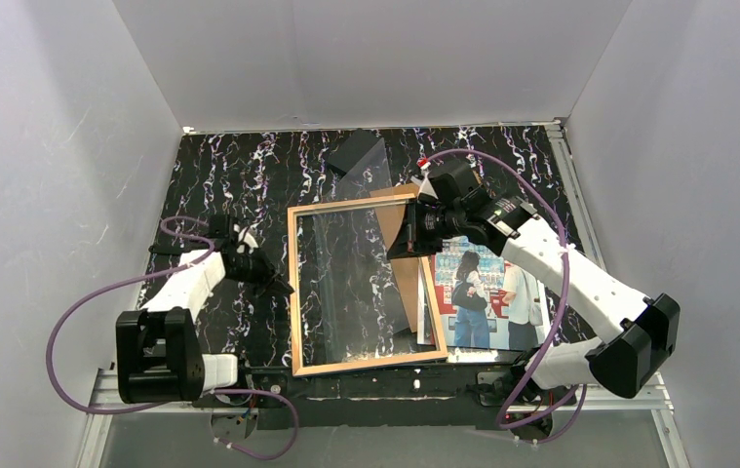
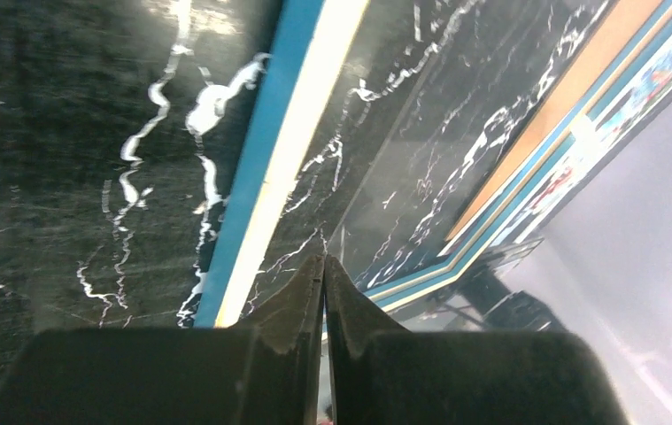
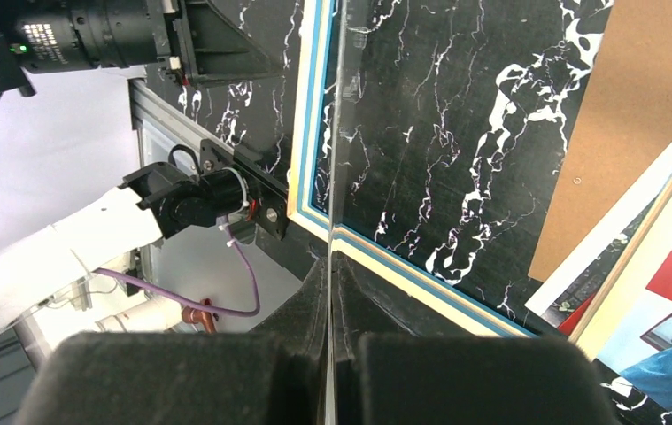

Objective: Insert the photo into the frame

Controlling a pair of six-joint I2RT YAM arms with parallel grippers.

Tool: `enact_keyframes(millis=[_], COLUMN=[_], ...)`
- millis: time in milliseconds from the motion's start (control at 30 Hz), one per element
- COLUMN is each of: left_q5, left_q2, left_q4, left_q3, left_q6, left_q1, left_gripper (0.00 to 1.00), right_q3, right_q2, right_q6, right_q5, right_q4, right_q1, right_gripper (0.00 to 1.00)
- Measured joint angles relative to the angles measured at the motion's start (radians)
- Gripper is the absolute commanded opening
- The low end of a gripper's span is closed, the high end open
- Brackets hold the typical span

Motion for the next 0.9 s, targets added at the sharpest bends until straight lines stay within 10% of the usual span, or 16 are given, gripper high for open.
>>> enact_keyframes(millis=[133, 500, 900], left_q5=[0.018, 0.029, 0.060], left_q2=[-0.004, -0.016, 0.063], left_q4=[0.024, 0.046, 0.135], left_q3=[-0.045, -0.093, -0.108], left_q6=[-0.028, -0.063, -0.061], left_q1=[0.090, 0.207, 0.194], left_gripper=[0.01, 0.52, 0.35], right_q3=[0.005, 0.005, -0.023], right_q2=[-0.003, 0.024, 0.055], right_q6=[0.010, 0.060, 0.119], right_q5=[-0.010, -0.072, -0.145], right_q4=[0.010, 0.101, 0.237], right_q1=[0.000, -0.002, -0.028], right_gripper=[0.01, 0.01, 0.01])
